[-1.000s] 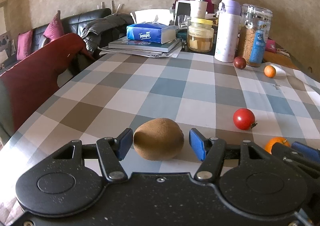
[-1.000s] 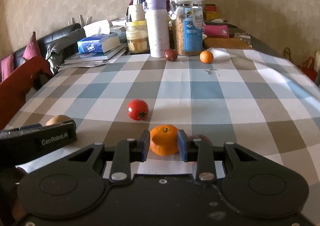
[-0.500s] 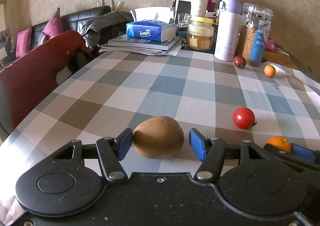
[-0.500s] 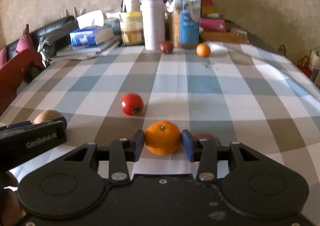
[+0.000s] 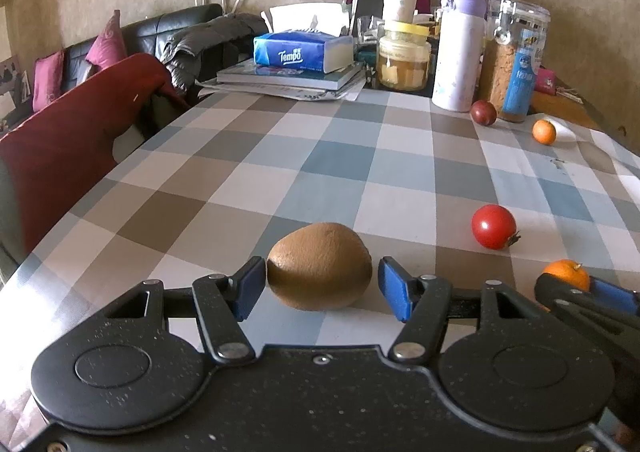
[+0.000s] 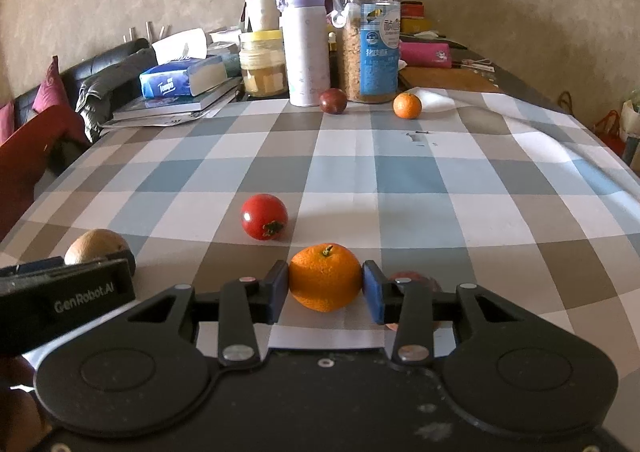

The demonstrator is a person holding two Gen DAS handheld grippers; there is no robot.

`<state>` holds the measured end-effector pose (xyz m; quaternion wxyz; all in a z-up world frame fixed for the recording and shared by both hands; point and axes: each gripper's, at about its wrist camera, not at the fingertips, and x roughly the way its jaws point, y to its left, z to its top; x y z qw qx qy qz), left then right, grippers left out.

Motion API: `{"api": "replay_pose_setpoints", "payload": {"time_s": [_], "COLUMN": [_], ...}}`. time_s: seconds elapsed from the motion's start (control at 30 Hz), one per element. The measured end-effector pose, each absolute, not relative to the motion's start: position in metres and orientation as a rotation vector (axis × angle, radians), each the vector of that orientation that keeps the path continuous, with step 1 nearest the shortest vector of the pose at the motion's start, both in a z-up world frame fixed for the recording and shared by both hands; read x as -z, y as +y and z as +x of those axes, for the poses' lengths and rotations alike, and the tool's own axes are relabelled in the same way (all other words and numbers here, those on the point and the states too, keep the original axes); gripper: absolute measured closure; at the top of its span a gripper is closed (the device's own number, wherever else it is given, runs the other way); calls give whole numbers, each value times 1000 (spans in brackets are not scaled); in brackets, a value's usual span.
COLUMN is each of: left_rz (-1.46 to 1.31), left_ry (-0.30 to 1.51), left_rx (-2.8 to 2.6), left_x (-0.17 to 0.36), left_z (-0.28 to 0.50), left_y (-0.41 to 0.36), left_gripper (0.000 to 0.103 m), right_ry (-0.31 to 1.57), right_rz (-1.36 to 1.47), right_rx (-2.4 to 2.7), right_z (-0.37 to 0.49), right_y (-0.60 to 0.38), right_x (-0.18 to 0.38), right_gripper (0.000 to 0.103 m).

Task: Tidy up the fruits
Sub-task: 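Close the left tool on the kiwi while the right tool closes on the orange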

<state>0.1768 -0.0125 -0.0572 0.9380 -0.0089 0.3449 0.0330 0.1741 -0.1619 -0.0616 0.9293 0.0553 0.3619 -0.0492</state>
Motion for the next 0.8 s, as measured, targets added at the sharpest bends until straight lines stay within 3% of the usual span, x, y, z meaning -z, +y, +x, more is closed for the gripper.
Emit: {"api": "replay_pose_setpoints", "payload": {"time_s": [0.4,0.8], "left_rz": [-59,50], "left_ry": [721,620], "left_rx": [-92,-43], "left_x": [59,51], "left_z": [182,171], "left_y": [-6,-24], "left_gripper": [34,35], "right_ry": [730,744], "right_rz": [92,116], "right_rx": [85,75], "right_z": [171,172], "right_y": [-157,-160], "right_x": [61,61], "right_gripper": [62,62]}}
